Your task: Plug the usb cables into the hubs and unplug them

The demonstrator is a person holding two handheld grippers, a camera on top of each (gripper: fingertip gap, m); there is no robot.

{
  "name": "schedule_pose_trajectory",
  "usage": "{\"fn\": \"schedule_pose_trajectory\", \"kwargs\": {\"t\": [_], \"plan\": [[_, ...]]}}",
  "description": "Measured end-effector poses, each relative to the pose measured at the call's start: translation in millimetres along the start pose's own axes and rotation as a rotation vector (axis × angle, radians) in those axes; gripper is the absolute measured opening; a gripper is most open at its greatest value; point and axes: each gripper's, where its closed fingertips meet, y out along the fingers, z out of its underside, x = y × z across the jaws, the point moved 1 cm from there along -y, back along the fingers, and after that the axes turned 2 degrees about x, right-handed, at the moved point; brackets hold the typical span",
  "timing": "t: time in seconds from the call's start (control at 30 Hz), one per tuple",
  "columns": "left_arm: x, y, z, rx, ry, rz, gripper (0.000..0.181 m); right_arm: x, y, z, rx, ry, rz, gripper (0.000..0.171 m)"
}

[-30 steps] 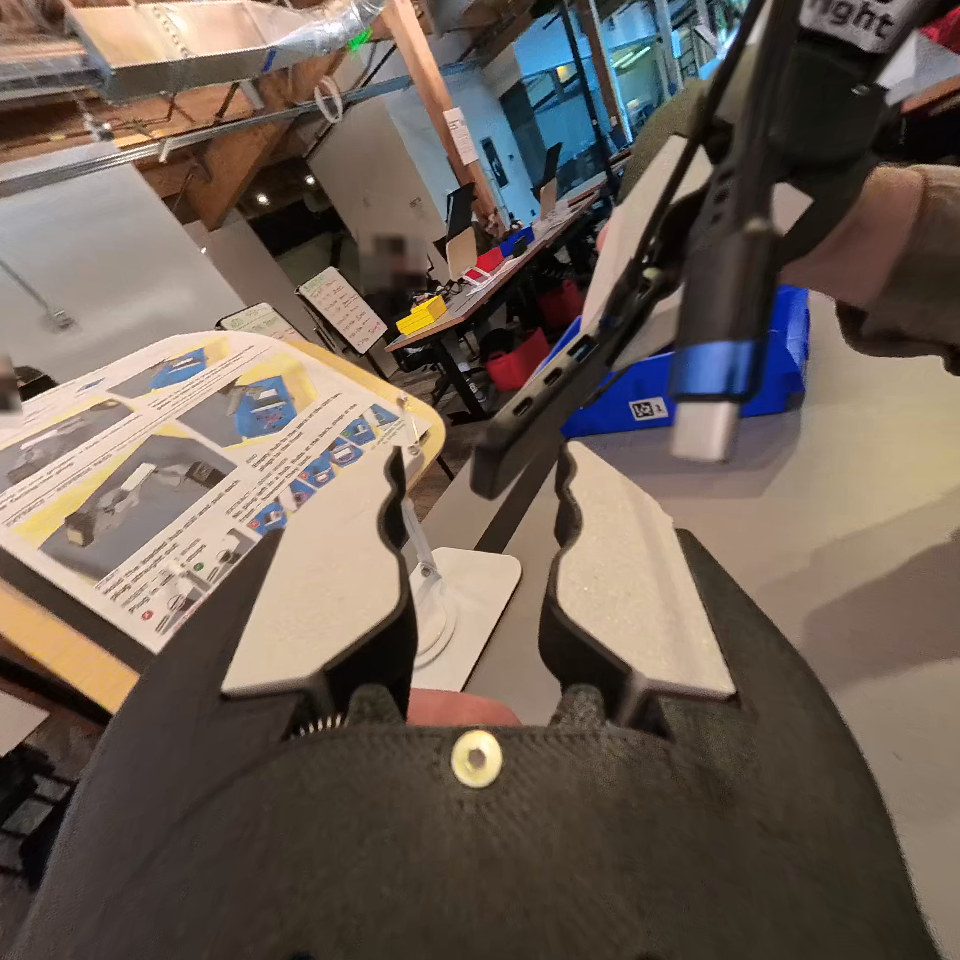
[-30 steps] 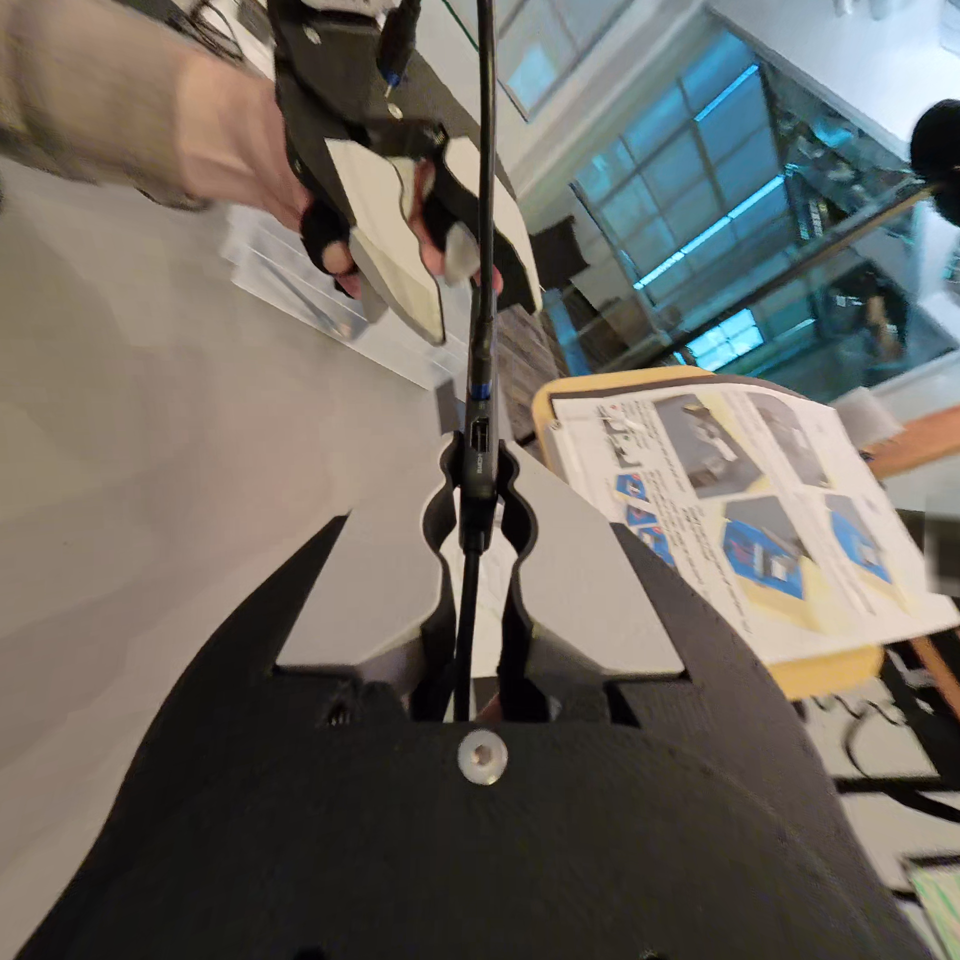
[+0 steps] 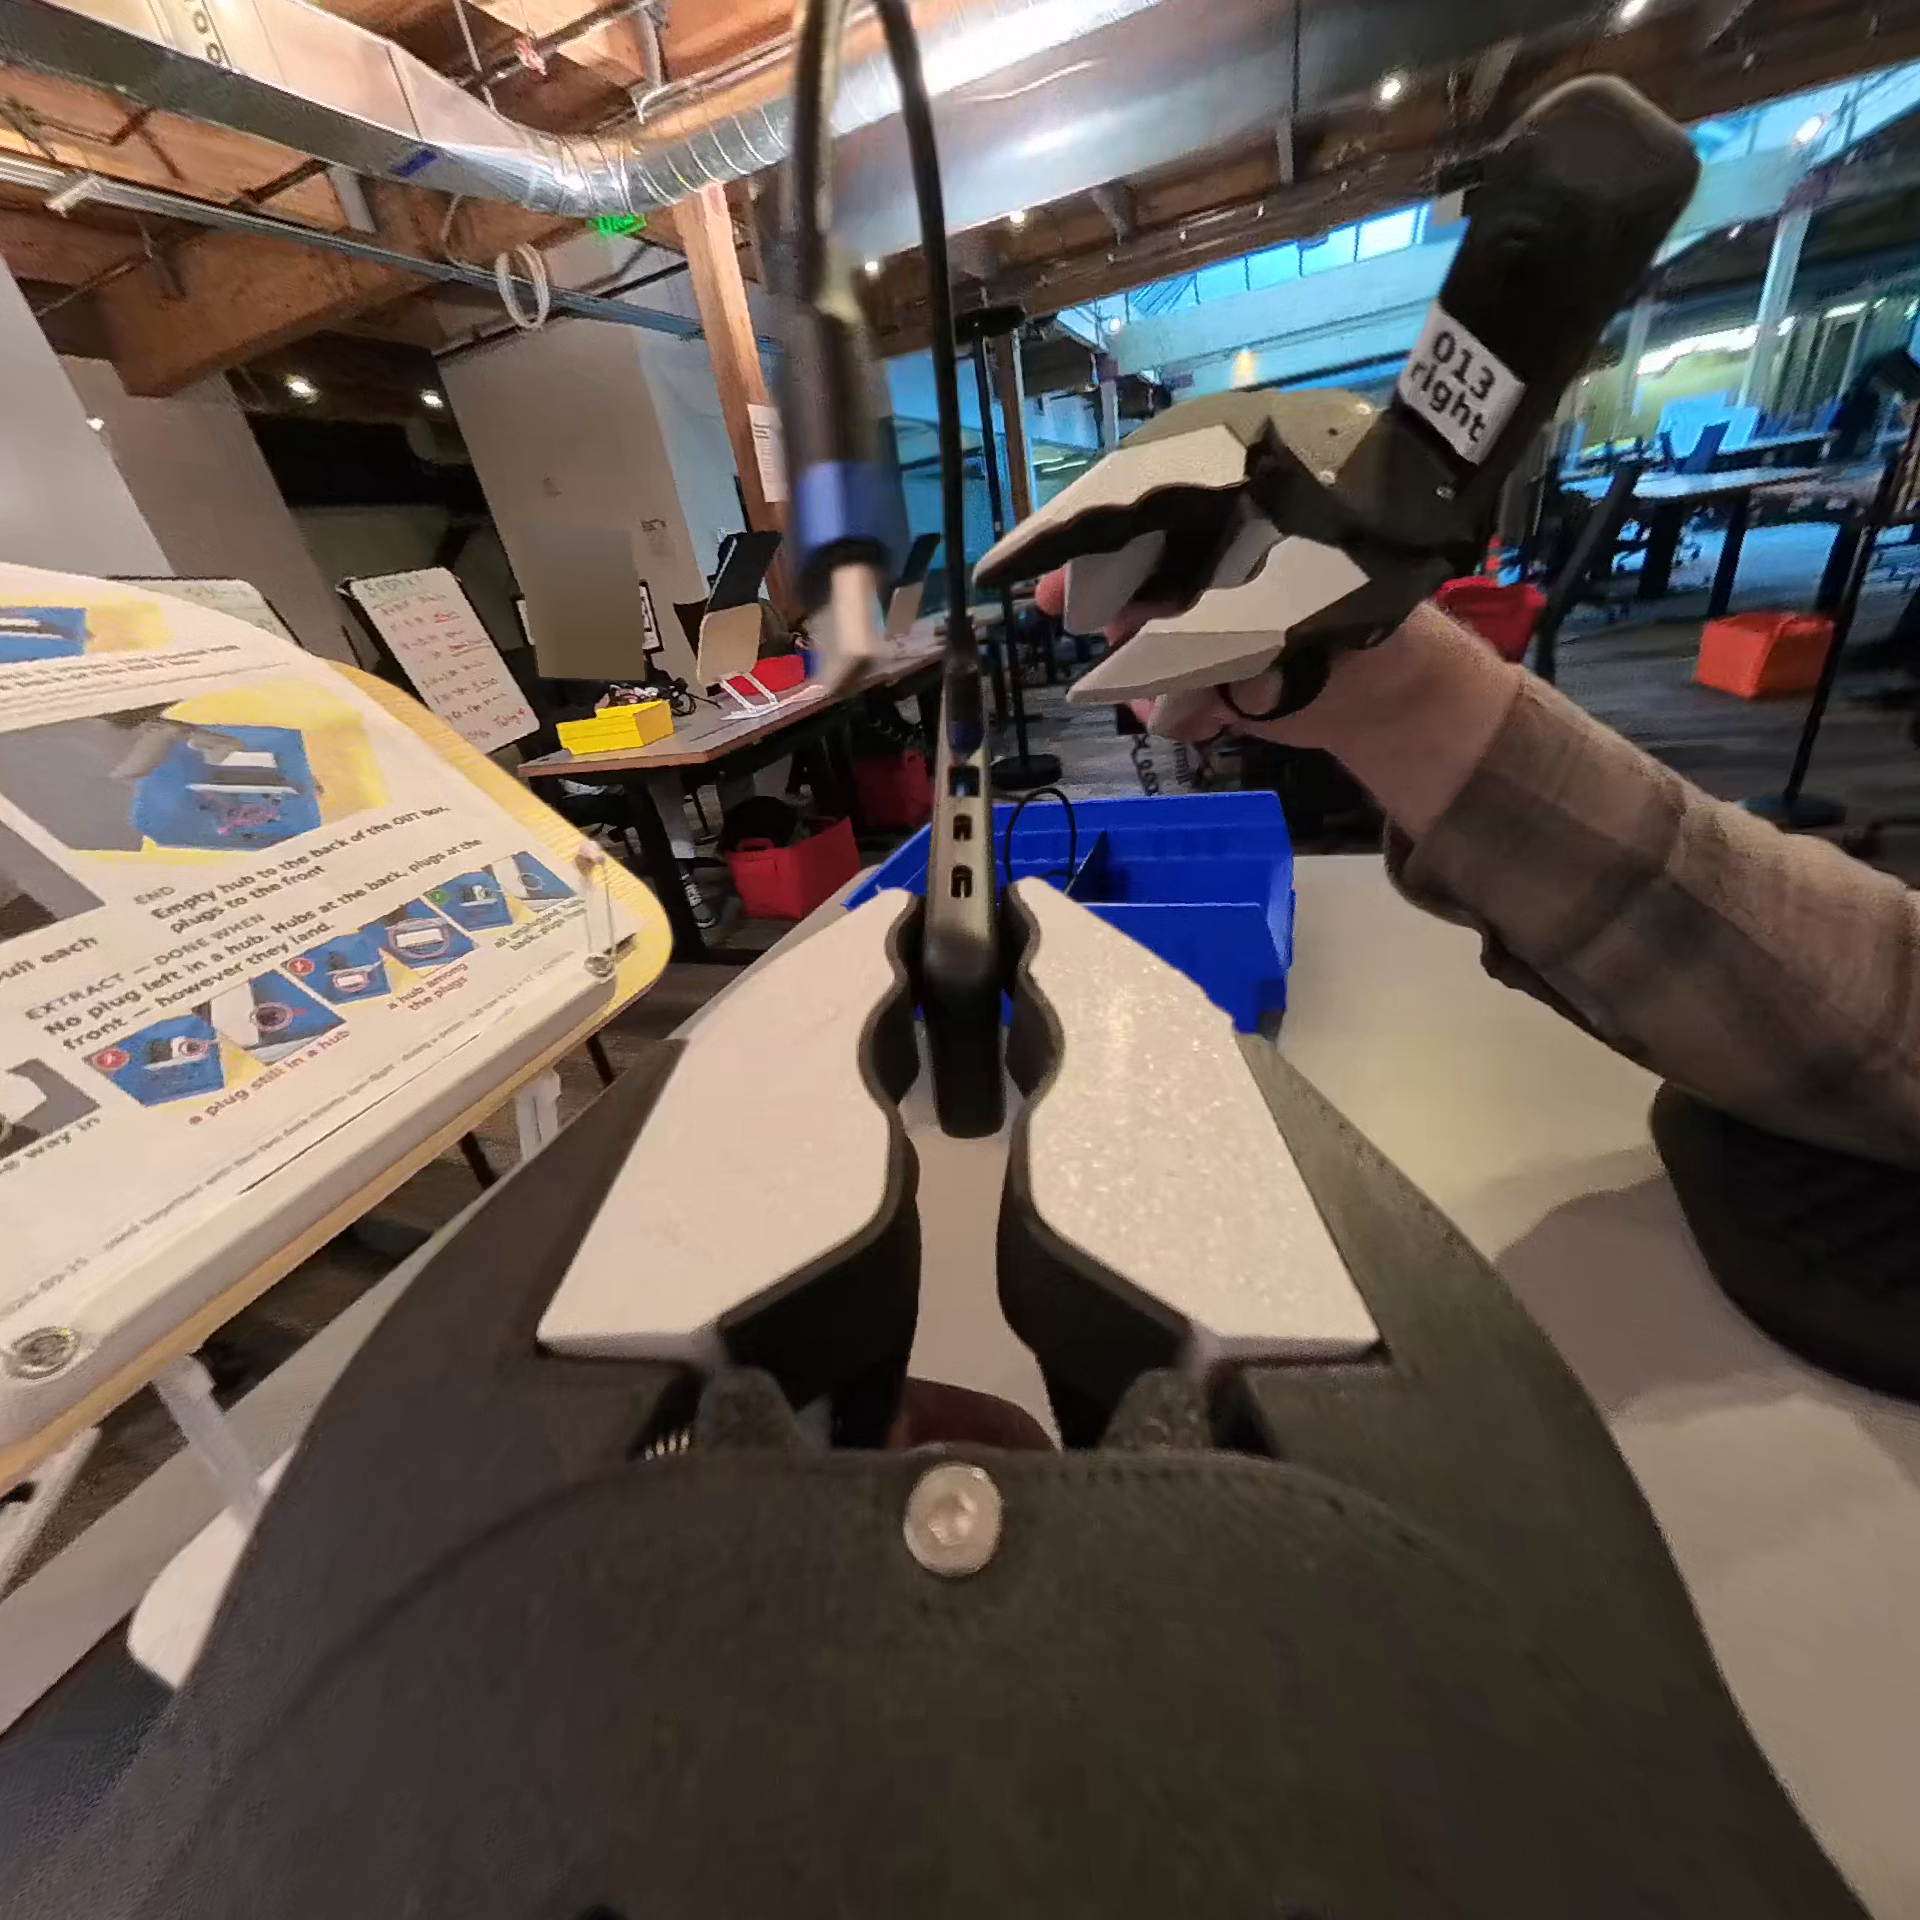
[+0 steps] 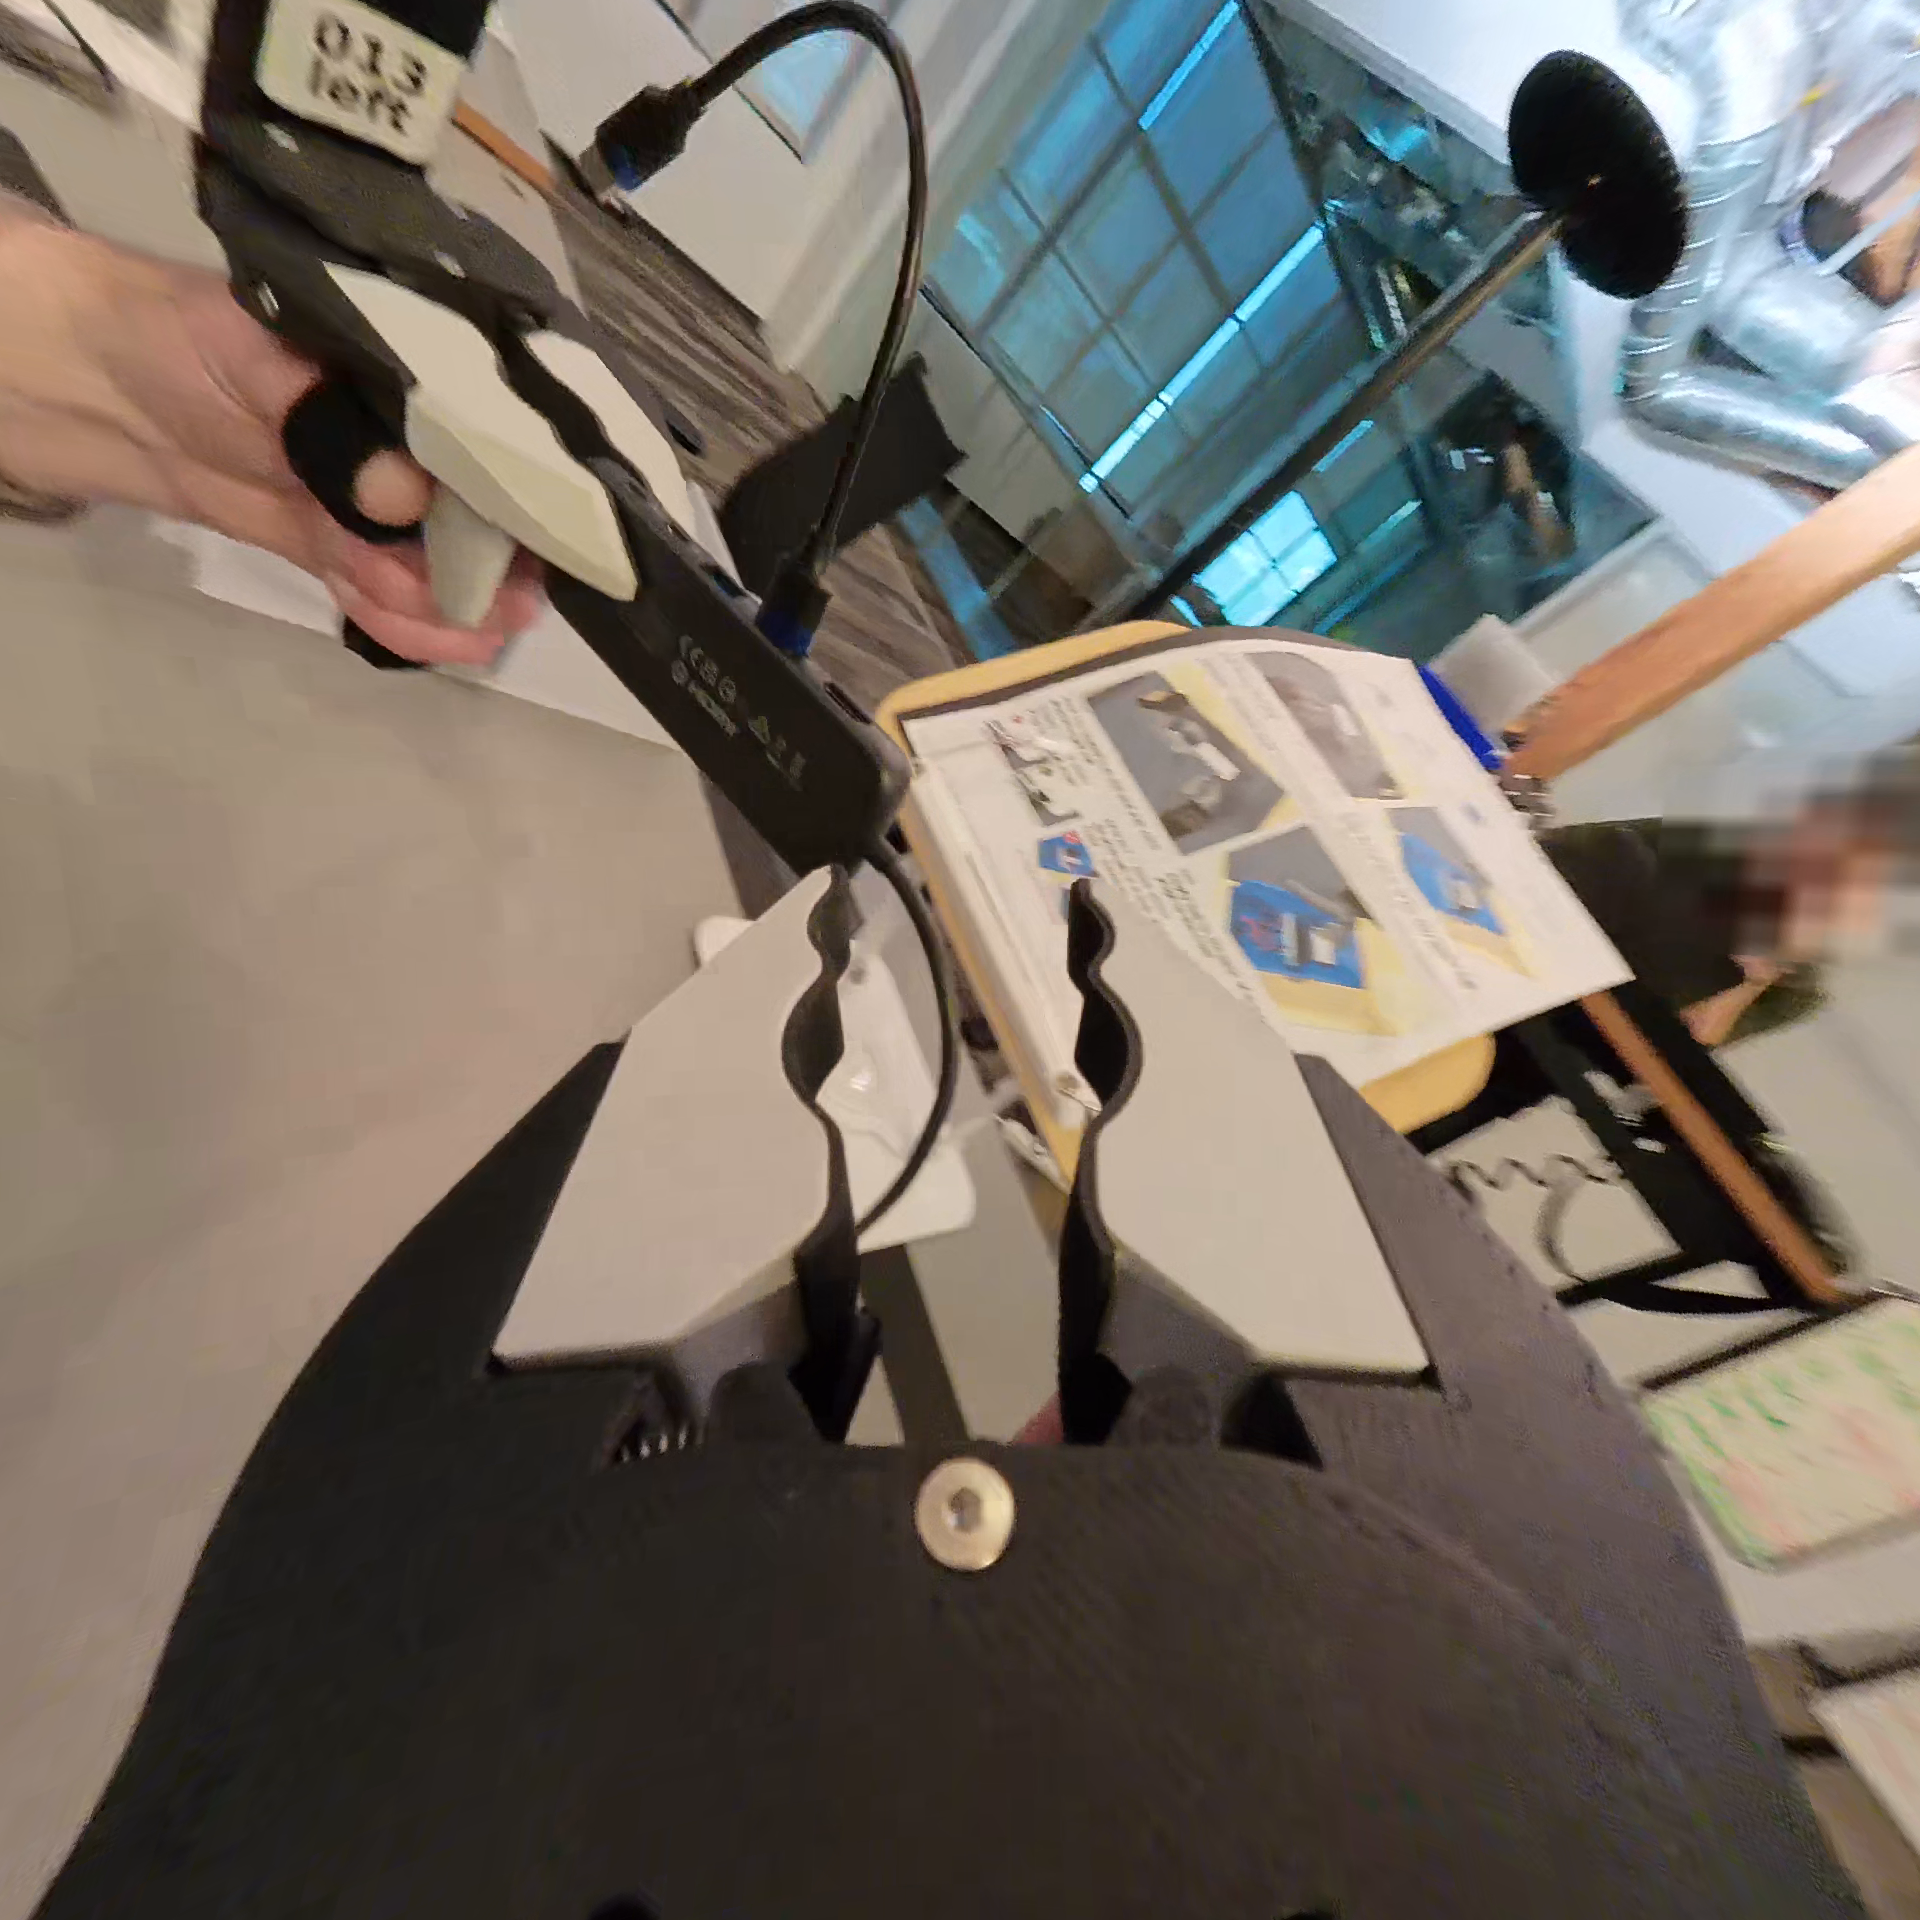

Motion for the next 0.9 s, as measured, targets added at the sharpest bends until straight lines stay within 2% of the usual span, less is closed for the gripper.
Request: {"fn": "schedule_pose_trajectory", "kwargs": {"t": [0.07,0.2,0.27,0.37,0.47,0.53,0.57,0.73,0.9], "plan": [[1.6,0.6,-0.2,0.0,-0.034,-0.003,0.012,-0.5,-0.2,1.7,0.089,-0.126,0.056,0.043],[6.2,4.6,-6.6,-0.021,-0.222,-0.026,0.011,3.4,12.7,-5.9,0.256,-0.611,0.267,0.064],[3.4,7.2,-8.2,-0.031,-0.272,-0.022,0.012,16.0,27.5,-8.6,0.294,-0.721,0.277,0.075],[-1.7,12.5,-6.6,-0.029,-0.338,-0.007,0.012,22.5,47.2,-2.6,0.319,-0.757,0.312,0.076],[-5.7,17.1,-3.7,-0.021,-0.352,-0.007,0.012,19.3,59.0,8.7,0.365,-0.774,0.369,0.057],[-8.7,19.8,-0.3,-0.004,-0.314,-0.011,0.012,25.0,66.1,15.5,0.377,-0.765,0.342,0.053],[-8.2,20.3,1.1,0.003,-0.315,-0.016,0.012,25.9,68.1,19.1,0.386,-0.752,0.333,0.044],[-6.2,20.0,4.9,0.033,-0.302,-0.007,0.012,30.9,71.1,24.4,0.387,-0.708,0.284,0.043],[-9.6,18.5,-7.5,-0.007,-0.225,-0.027,0.017,29.7,70.7,20.5,0.352,-0.649,0.286,0.042]]}}
